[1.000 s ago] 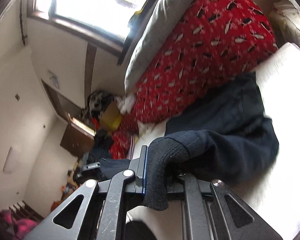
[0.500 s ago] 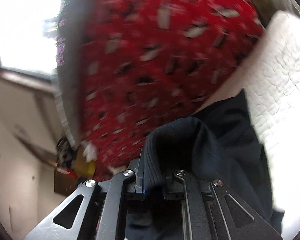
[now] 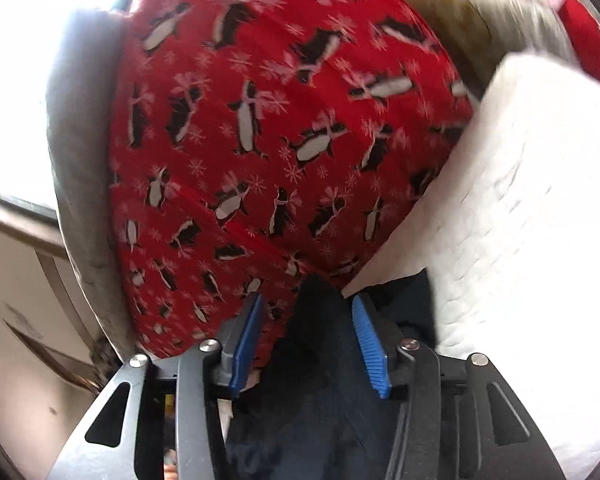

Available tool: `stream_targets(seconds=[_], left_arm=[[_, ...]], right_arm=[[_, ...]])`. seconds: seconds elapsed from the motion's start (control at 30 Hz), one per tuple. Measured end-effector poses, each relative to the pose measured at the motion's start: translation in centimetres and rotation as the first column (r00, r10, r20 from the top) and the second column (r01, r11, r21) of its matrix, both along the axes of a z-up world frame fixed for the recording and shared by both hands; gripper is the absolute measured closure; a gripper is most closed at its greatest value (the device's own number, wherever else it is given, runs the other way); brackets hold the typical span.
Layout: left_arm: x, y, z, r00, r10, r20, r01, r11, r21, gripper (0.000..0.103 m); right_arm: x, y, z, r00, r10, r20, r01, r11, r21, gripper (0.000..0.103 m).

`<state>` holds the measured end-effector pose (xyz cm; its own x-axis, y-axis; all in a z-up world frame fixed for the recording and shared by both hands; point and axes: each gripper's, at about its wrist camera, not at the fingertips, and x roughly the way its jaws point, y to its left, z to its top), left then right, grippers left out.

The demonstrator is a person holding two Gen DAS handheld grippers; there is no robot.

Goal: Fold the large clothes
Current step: 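Grasp the knit cuff with the right gripper while the left gripper grasps the jacket edge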

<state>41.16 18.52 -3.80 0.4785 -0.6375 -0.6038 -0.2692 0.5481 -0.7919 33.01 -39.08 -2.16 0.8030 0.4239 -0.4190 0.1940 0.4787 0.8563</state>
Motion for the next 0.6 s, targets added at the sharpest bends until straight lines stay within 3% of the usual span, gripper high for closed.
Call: stream_targets(seconds=[0.1,0.2,0.3,0.4,0.43,0.47,0.5,0.53,0.57,0.6], left_arm=[[-0.5,-2.1,-0.9,0.988,-0.144,-0.048,0.148,0.986,0.077,0.053],[-0.9,-4.9,-1.7,0.965,-0.249,-0.083,0.259,0.956,0.136,0.053],[-0.5,-7.6,-1.9,0.949,-0.300,-0.095,0.314,0.914,0.257,0.051],[0.4,-9.7,-3.0,0.940,-0.303,-0.156,0.340,0.866,0.366,0.048],[0.4,-10.1,-3.3,0.937,-0.309,-0.163,0.349,0.855,0.383,0.053],[0.3,-10.6,-3.2,0.931,-0.328,-0.161,0.365,0.835,0.412,0.066],[0.3,-10.9,-2.8,0.928,-0.345,-0.140,0.370,0.819,0.439,0.103],[0.3,-10.9,-2.5,0.929,-0.349,-0.123,0.366,0.820,0.440,0.103],[0.3,-10.3,-2.0,0.943,-0.322,-0.088,0.327,0.838,0.437,0.103],[0.4,-9.4,-1.5,0.958,-0.283,-0.049,0.275,0.854,0.441,0.103]], right_arm=[[0.0,0.5,0.4,0.998,0.034,-0.047,-0.039,0.993,-0.110,0.050],[0.6,1.9,0.1,0.993,0.065,-0.098,-0.083,0.979,-0.188,0.048],[1.8,3.8,-0.4,0.986,0.093,-0.137,-0.127,0.956,-0.266,0.048],[3.4,6.0,-0.8,0.979,0.123,-0.165,-0.176,0.916,-0.361,0.047],[3.9,6.7,-1.0,0.975,0.134,-0.176,-0.194,0.902,-0.386,0.051],[4.4,7.5,-1.2,0.969,0.162,-0.184,-0.226,0.885,-0.407,0.074],[4.8,8.2,-1.2,0.963,0.189,-0.193,-0.255,0.869,-0.424,0.093],[5.0,8.8,-0.9,0.958,0.203,-0.202,-0.275,0.847,-0.454,0.098],[4.8,8.9,-0.2,0.962,0.213,-0.171,-0.270,0.841,-0.469,0.098],[4.1,8.6,0.8,0.971,0.215,-0.099,-0.237,0.853,-0.465,0.098]])
